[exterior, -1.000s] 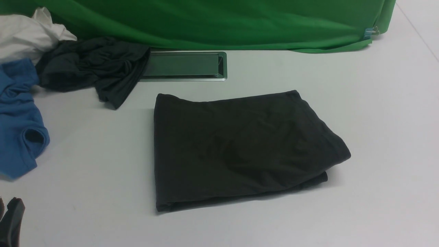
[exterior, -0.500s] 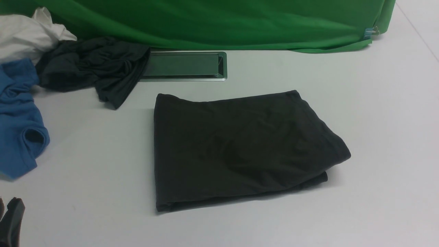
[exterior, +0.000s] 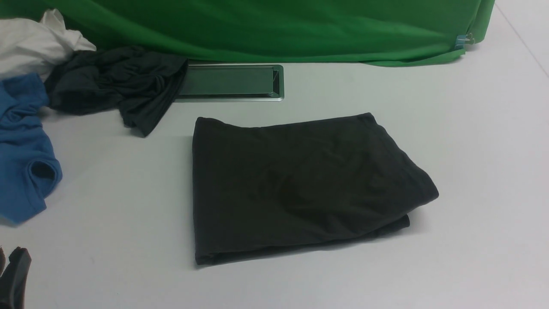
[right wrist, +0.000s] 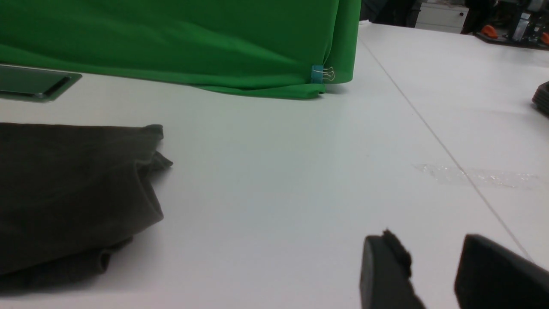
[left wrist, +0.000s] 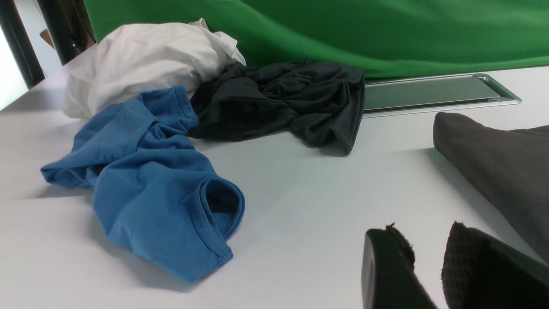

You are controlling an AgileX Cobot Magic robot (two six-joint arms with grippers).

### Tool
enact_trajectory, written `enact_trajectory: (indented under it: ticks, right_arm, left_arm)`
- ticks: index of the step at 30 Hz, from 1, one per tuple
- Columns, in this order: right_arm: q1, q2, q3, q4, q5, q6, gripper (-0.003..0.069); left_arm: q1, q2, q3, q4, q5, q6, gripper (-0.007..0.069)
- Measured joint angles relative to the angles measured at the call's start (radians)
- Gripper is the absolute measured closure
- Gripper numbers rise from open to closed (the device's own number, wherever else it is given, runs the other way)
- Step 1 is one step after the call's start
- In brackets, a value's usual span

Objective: Fold a long-sleeved shirt on a white desktop.

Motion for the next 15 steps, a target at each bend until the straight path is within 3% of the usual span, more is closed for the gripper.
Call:
enact_trajectory:
  ticks: [15]
  right_arm:
    - [0.000, 0.000, 0.000, 0.005, 0.000, 0.000, 0.0419]
  left_arm:
    - [0.000, 0.000, 0.000, 0.000, 0.000, 0.000, 0.0407]
